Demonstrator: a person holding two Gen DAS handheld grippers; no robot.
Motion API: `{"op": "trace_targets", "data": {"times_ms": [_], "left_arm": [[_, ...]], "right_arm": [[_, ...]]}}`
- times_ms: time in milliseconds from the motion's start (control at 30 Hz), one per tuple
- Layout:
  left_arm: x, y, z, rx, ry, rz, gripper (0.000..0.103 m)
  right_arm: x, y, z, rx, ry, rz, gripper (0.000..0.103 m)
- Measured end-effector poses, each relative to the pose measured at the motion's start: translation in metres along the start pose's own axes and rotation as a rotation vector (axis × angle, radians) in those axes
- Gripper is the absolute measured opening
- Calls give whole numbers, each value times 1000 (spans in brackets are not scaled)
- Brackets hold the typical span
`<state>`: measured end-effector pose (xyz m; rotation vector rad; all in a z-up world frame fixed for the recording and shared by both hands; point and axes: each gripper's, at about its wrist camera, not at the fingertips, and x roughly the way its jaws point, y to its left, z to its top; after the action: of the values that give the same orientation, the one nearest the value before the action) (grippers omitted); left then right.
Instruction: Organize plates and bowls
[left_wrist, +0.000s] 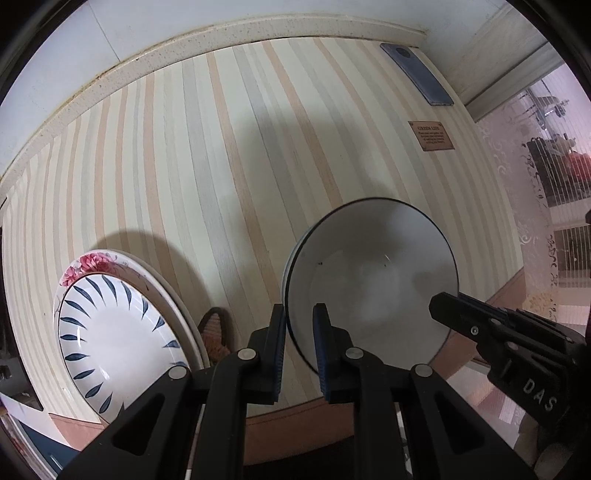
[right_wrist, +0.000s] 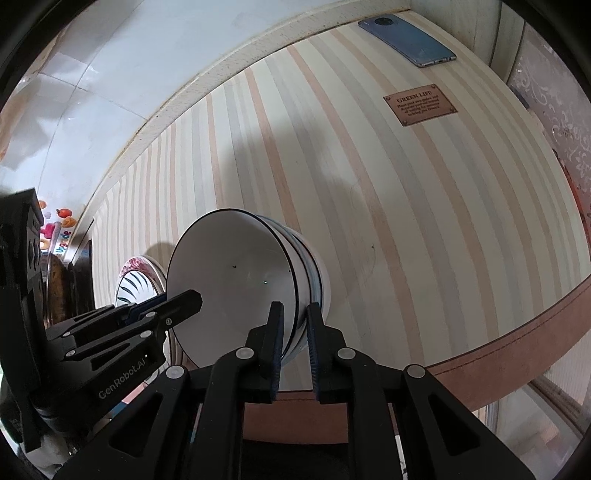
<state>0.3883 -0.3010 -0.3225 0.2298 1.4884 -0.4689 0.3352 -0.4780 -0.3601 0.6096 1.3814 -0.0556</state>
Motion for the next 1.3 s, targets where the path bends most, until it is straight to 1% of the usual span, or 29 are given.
{"op": "trace_targets", "data": {"times_ms": [133, 200, 267, 333, 367, 400, 433, 467, 533, 600, 633, 667, 700, 733, 767, 800, 833, 933, 1100, 1200, 1300], "left_arm": [[-20, 4, -6, 7, -4, -1, 13], [-36, 6, -8, 9, -24, 3, 14], [-49, 7, -11, 9, -45, -4, 15], [-69, 8, -14, 17, -75, -26, 16], [-80, 7, -17, 24, -93, -33, 18], [-88, 7, -18, 28, -105, -39, 19], [-97, 6, -21, 35, -120, -48, 20], [-104, 4, -23, 41, -133, -53, 23], [-122, 1, -28, 60, -171, -62, 29], [-136, -2, -32, 73, -195, -73, 40], [-141, -2, -34, 76, -206, -78, 44], [-148, -3, -37, 81, -222, -83, 49], [-154, -3, -38, 84, -232, -86, 56], [-158, -3, -39, 86, -238, -93, 60], [-162, -3, -39, 86, -244, -100, 67], [-166, -3, -40, 87, -251, -107, 72], [-170, -3, -41, 87, -258, -113, 72], [-175, -4, -41, 87, -269, -119, 72], [-166, -5, -37, 78, -259, -113, 72], [-150, -4, -30, 67, -241, -93, 72], [-118, 1, -16, 34, -205, -76, 72]], "right_arm": [[-9, 2, -3, 4, -9, -12, 15], [-17, 4, -7, -2, -24, -20, 15], [-30, 9, -13, -11, -44, -37, 17], [-47, 15, -20, -23, -75, -45, 30], [-57, 18, -24, -30, -95, -46, 34], [-64, 21, -26, -34, -105, -49, 41], [-76, 25, -30, -41, -124, -52, 45], [-83, 28, -33, -46, -136, -53, 47], [-102, 36, -41, -63, -172, -58, 54], [-118, 41, -46, -74, -198, -61, 58], [-127, 44, -50, -79, -211, -63, 63], [-131, 46, -52, -81, -217, -65, 65], [-139, 48, -56, -85, -227, -61, 71], [-145, 49, -58, -88, -237, -50, 75], [-150, 50, -61, -90, -244, -45, 76], [-155, 51, -63, -92, -251, -42, 80], [-161, 52, -66, -94, -259, -43, 84], [-170, 54, -70, -90, -277, -35, 88], [-169, 48, -65, -73, -272, -21, 91], [-155, 39, -56, -59, -249, -13, 91], [-132, 24, -44, -25, -216, 20, 91]]}}
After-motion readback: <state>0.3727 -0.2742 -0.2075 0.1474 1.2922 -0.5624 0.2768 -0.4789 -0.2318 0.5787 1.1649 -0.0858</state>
